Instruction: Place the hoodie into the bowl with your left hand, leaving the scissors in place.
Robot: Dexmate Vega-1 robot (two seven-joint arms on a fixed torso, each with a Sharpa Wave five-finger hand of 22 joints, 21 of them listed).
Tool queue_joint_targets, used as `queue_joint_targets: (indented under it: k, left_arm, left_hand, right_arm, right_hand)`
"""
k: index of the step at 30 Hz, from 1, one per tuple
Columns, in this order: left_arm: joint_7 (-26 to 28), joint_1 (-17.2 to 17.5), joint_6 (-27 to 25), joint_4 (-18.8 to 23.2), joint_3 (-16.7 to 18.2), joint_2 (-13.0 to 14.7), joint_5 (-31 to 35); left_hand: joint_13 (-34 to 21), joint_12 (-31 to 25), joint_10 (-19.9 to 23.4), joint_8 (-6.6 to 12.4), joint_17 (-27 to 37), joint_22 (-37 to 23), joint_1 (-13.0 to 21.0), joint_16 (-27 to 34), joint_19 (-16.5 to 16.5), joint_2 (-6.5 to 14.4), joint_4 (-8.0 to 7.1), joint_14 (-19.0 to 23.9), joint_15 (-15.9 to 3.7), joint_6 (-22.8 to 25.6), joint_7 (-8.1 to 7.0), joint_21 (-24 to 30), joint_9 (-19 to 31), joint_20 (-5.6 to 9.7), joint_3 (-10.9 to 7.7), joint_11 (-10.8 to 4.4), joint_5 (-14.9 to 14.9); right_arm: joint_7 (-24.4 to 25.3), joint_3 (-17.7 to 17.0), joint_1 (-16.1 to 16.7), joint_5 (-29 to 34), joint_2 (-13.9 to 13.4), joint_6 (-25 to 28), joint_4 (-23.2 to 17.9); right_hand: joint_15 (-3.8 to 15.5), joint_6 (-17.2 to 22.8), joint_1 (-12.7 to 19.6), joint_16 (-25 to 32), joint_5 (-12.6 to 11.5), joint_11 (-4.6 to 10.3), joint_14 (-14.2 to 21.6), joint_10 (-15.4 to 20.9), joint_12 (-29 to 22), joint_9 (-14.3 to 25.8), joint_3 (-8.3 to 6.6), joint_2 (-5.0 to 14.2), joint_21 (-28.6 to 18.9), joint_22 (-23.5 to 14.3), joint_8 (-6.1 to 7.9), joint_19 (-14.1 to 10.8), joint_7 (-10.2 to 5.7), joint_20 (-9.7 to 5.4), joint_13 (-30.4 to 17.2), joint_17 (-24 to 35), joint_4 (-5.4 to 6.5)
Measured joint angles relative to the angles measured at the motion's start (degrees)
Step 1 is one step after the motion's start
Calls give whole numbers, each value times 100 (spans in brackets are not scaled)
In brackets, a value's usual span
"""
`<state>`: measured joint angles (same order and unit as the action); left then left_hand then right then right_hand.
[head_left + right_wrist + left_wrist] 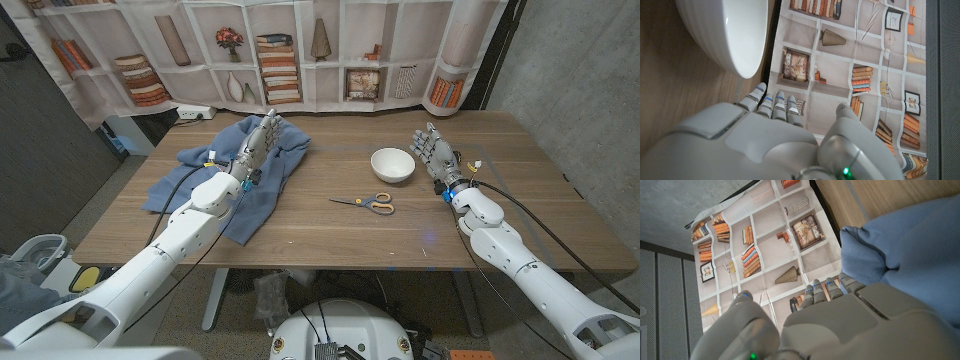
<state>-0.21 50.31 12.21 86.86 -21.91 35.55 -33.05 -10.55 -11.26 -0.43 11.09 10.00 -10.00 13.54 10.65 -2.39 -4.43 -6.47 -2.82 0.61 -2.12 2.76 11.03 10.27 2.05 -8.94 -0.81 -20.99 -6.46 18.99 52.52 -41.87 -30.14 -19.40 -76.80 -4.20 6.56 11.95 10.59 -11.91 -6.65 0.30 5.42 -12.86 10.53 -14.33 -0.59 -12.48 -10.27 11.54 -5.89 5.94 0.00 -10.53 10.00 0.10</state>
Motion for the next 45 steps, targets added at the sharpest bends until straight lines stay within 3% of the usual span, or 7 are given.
queue_joint_targets:
  k: [24, 45]
  left_arm:
    - [187, 1, -82, 295, 33, 352, 476]
    - [454, 418, -83, 701, 355, 711, 617]
  left_hand:
    - [1, 0, 8, 0, -1, 0, 45, 0, -31, 45, 25, 30, -30, 30, -30, 0, -1, -31, 25, 8, 0]
    - [1, 0, 39, 0, -1, 1, 99, 0, -30, 98, 25, 30, -30, 30, -30, 0, -1, -30, 25, -23, -27]
  right_arm:
    - [-21, 32, -57, 26, 28, -19, 44]
    - [30, 80, -51, 100, 21, 23, -6]
  right_hand:
    - [0, 51, 0, 0, 0, -31, 0, -32, 45, -1, 18, 0, 20, 0, 0, 0, -9, 0, 1, -1, -17]
    - [1, 51, 0, 0, 0, -30, 0, -31, 45, -1, 9, 0, 41, 1, 0, 0, -10, 0, 1, -1, -57]
